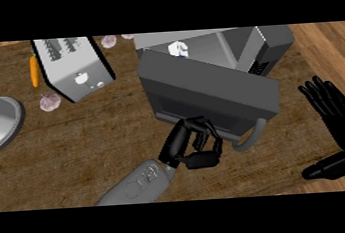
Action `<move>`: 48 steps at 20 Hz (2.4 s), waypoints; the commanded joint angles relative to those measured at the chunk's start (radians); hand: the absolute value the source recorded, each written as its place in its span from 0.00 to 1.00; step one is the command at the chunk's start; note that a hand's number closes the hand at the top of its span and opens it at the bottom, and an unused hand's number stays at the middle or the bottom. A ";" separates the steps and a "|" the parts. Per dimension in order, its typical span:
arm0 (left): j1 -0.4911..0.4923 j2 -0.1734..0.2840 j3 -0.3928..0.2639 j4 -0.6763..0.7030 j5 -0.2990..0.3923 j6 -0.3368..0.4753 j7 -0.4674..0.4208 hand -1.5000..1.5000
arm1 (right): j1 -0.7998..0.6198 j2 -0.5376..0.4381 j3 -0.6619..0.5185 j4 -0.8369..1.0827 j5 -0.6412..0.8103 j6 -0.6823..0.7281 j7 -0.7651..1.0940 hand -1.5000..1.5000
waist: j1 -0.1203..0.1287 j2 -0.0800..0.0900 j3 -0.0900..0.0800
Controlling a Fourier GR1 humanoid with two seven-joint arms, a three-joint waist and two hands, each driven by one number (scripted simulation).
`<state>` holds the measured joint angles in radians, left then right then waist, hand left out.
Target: Pick up the milk, place it into the microwave and close the microwave
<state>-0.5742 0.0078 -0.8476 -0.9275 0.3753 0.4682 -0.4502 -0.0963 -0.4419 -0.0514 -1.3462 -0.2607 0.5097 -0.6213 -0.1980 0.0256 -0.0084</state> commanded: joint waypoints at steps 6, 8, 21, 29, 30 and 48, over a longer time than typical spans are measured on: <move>-0.112 -0.008 0.058 0.026 0.172 0.192 -0.034 1.00 | -0.039 -0.093 -0.007 -0.093 -0.065 0.086 0.054 0.00 | -0.047 0.013 0.000; -0.154 -0.008 0.044 0.020 0.204 0.236 -0.015 1.00 | -0.059 -0.086 -0.012 -0.113 -0.079 0.069 0.060 0.00 | -0.052 0.010 0.002; -0.240 -0.008 0.115 0.090 0.371 0.339 -0.041 0.00 | -0.182 -0.272 -0.137 -0.189 0.064 -0.043 0.040 1.00 | -0.098 0.040 0.001; -0.274 -0.008 0.114 0.091 0.453 0.370 -0.065 0.00 | -0.240 -0.292 -0.143 -0.178 0.098 -0.068 0.040 1.00 | -0.084 0.058 0.003; -0.267 -0.008 0.102 0.090 0.459 0.366 -0.074 0.00 | -0.235 -0.291 -0.145 -0.170 0.104 -0.070 0.030 1.00 | -0.094 0.064 0.004; -0.302 -0.008 0.066 0.111 0.547 0.353 -0.159 0.00 | -0.266 -0.168 -0.107 -0.036 -0.076 0.032 0.059 0.00 | -0.064 0.088 0.010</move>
<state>-0.8111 -0.0006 -0.8501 -0.8839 0.8911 0.8028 -0.6112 -0.3644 -0.6542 -0.1695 -1.4287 -0.2547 0.4901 -0.5774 -0.2639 0.1025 0.0027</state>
